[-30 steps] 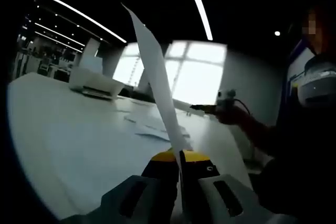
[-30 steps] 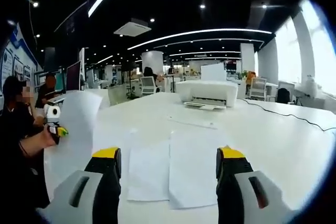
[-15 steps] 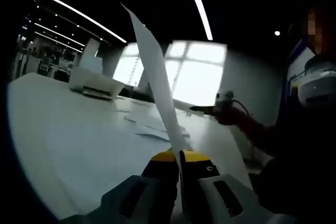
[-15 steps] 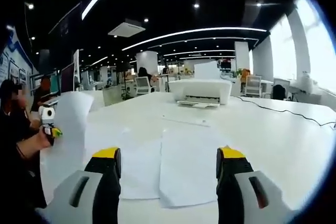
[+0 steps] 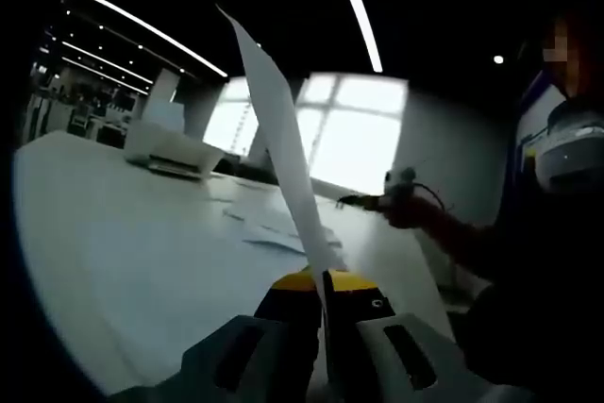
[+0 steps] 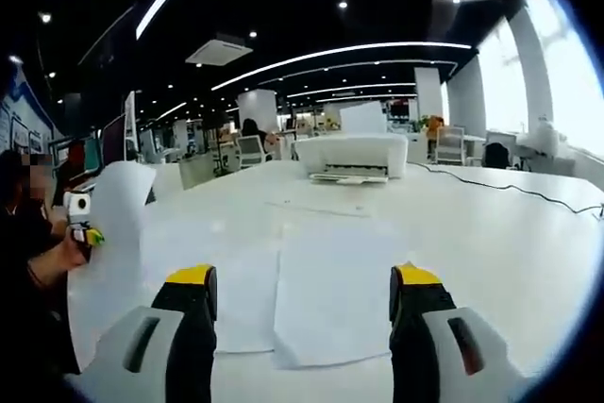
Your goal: Organize the stack of printing papers by aligning and flattening the scattered papers on the table
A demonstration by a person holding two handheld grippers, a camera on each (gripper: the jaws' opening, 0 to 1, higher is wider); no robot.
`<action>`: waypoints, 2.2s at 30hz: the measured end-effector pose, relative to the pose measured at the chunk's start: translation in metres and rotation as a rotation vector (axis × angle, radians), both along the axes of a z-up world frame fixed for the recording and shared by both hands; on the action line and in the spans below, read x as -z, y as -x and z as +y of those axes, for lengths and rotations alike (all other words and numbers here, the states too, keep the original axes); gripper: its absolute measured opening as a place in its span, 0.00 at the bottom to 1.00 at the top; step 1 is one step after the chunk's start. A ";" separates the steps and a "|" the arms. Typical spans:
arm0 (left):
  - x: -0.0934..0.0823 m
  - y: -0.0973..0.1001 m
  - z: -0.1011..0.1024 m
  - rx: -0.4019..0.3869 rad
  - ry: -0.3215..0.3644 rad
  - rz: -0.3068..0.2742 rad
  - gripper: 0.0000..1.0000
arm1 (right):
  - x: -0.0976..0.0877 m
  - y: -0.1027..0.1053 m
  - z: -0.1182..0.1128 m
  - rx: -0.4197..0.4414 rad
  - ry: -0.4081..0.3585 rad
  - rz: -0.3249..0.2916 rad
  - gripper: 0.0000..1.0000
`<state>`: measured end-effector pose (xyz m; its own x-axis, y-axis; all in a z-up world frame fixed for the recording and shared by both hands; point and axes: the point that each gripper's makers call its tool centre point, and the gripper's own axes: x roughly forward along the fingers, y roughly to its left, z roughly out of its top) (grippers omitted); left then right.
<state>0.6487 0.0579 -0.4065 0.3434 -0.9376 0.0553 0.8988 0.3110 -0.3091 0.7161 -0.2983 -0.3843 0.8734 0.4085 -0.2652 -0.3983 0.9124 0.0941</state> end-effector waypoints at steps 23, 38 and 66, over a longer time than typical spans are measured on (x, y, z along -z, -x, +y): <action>0.001 -0.004 0.003 -0.001 -0.004 -0.004 0.06 | 0.021 -0.007 -0.015 0.034 -0.008 0.044 0.71; 0.001 0.000 0.000 -0.001 -0.005 -0.005 0.06 | 0.031 -0.009 -0.024 0.053 -0.017 0.060 0.71; -0.001 0.009 -0.007 -0.003 -0.005 -0.005 0.06 | 0.050 -0.016 -0.051 0.107 -0.030 0.091 0.71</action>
<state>0.6399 0.0513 -0.4056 0.3457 -0.9369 0.0524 0.8995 0.3150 -0.3026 0.7323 -0.3497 -0.4342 0.8850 0.3237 -0.3347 -0.2877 0.9453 0.1535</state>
